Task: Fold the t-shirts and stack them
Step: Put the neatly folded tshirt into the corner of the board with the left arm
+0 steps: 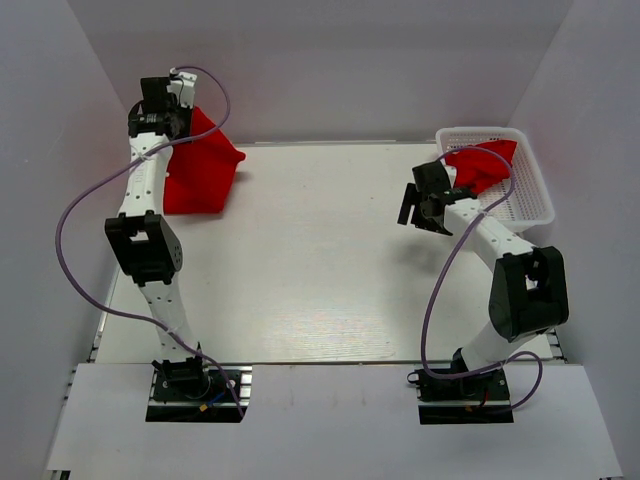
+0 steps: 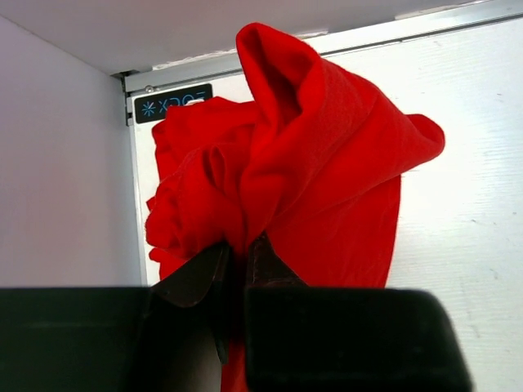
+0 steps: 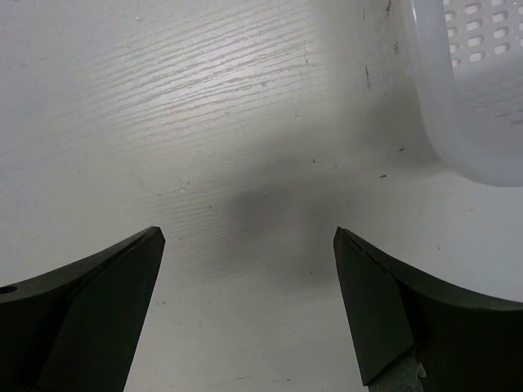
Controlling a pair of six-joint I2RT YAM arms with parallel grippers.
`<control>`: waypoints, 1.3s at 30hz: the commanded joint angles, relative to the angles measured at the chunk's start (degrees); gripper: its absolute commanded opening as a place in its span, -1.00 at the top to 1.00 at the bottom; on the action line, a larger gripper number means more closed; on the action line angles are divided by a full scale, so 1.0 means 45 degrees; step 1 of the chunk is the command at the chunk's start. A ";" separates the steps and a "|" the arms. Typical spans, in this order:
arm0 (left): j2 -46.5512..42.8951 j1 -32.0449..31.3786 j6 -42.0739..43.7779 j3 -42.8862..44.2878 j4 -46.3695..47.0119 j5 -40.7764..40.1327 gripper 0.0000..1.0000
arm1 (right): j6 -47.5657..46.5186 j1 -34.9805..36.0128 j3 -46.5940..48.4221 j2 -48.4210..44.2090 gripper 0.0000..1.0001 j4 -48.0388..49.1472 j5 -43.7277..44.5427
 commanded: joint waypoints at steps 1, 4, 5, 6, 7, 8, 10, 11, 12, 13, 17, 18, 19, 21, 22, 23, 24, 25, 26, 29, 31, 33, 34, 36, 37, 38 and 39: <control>-0.0229 0.0368 0.0160 0.0151 0.1034 0.0231 1.00 | 0.0223 0.0018 0.0566 0.0174 -0.81 -0.0136 0.0090; 0.0299 0.0486 0.0023 0.0287 0.1307 -0.0060 1.00 | 0.0184 0.0017 0.0780 0.0291 -0.81 -0.0253 0.0130; 0.0416 0.0641 -0.0093 0.0287 0.1309 -0.0429 1.00 | 0.0184 0.0017 0.0859 0.0350 -0.81 -0.0292 0.0168; 0.0669 0.0643 -0.0094 0.0287 0.1444 -0.0568 1.00 | 0.0184 0.0056 0.0898 0.0447 -0.81 -0.0273 0.0149; 0.0787 0.0797 -0.0094 0.0287 0.1620 -0.0570 1.00 | 0.0223 -0.0002 0.0976 0.0467 -0.81 -0.0311 0.0149; 0.0788 0.0799 -0.0094 0.0287 0.1621 -0.0570 1.00 | 0.0184 0.0017 0.1073 0.0545 -0.81 -0.0331 0.0169; 0.1255 0.0936 -0.0094 0.0423 0.1778 -0.0570 1.00 | 0.0203 -0.0021 0.1210 0.0702 -0.81 -0.0389 0.0169; 0.1393 0.0936 -0.0094 0.0424 0.1778 -0.0570 1.00 | 0.0184 0.0036 0.1327 0.0741 -0.81 -0.0390 0.0188; 0.1394 0.1052 -0.0210 0.0424 0.1894 -0.0570 1.00 | 0.0242 0.0037 0.1425 0.0876 -0.81 -0.0486 0.0188; 0.1607 0.1053 -0.0212 0.0424 0.2088 -0.0860 1.00 | 0.0223 0.0056 0.1464 0.0916 -0.81 -0.0507 0.0227; 0.1941 0.1190 -0.0484 0.0424 0.2518 -0.0999 1.00 | 0.0262 0.0056 0.1834 0.1209 -0.81 -0.0721 0.0149; 0.2057 0.1190 -0.0485 0.0269 0.2520 -0.1135 1.00 | 0.0281 -0.0002 0.1894 0.1191 -0.81 -0.0799 0.0188; 0.2058 0.1190 -0.0601 0.0268 0.2675 -0.1368 1.00 | 0.0301 0.0075 0.1933 0.1287 -0.81 -0.0839 0.0227; 0.2193 0.1325 -0.0718 0.0152 0.2676 -0.1564 1.00 | 0.0359 0.0076 0.2031 0.1327 -0.81 -0.0917 0.0305; 0.2195 0.1326 -0.0719 0.0151 0.2676 -0.1701 1.00 | 0.0398 0.0076 0.2089 0.1288 -0.81 -0.0917 0.0383; 0.2195 0.1326 -0.0719 0.0151 0.2676 -0.1818 0.94 | 0.0418 0.0095 0.2109 0.1269 -0.81 -0.0898 0.0306; 0.2330 0.1326 -0.0835 0.0151 0.2676 -0.2129 0.62 | 0.0399 0.0096 0.2109 0.1268 -0.81 -0.0878 0.0325; 0.2331 0.1326 -0.1069 0.0286 0.2676 -0.2345 0.12 | 0.0379 0.0076 0.2129 0.1249 -0.81 -0.0820 0.0286; 0.2467 0.1326 -0.1071 0.0461 0.2521 -0.2482 -0.37 | 0.0360 0.0076 0.2148 0.1268 -0.81 -0.0839 0.0247; 0.2468 0.1326 -0.1227 0.0600 0.2228 -0.3205 -1.00 | 0.0281 0.0096 0.2362 0.1308 -0.81 -0.1072 0.0324; 0.2312 0.1326 -0.1480 0.0600 0.2227 -0.3674 -1.00 | 0.0281 0.0115 0.2441 0.1230 -0.81 -0.1190 0.0285; 0.1883 0.1326 -0.1481 0.0600 0.1955 -0.3675 -1.00 | 0.0262 0.0115 0.2306 0.0958 -0.81 -0.1152 0.0286; 0.1728 0.1326 -0.1655 0.0600 0.1954 -0.3675 -1.00 | 0.0223 0.0134 0.2227 0.0821 -0.81 -0.0939 0.0267; 0.1260 0.1326 -0.1794 0.0484 0.1662 -0.3422 -1.00 | 0.0165 0.0174 0.1955 0.0371 -0.81 -0.0879 0.0267; 0.1103 0.1326 -0.1910 0.0483 0.1661 -0.3247 -1.00 | 0.0242 0.0174 0.1721 0.0215 -0.81 -0.0723 0.0247; 0.0966 0.1326 -0.2027 0.0367 0.1274 -0.2878 -1.00 | 0.0223 0.0154 0.1506 -0.0192 -0.81 -0.0586 0.0228; 0.0655 0.1326 -0.2028 0.0230 0.1096 -0.2681 -1.00 | 0.0223 0.0154 0.1291 -0.0293 -0.81 -0.0508 0.0073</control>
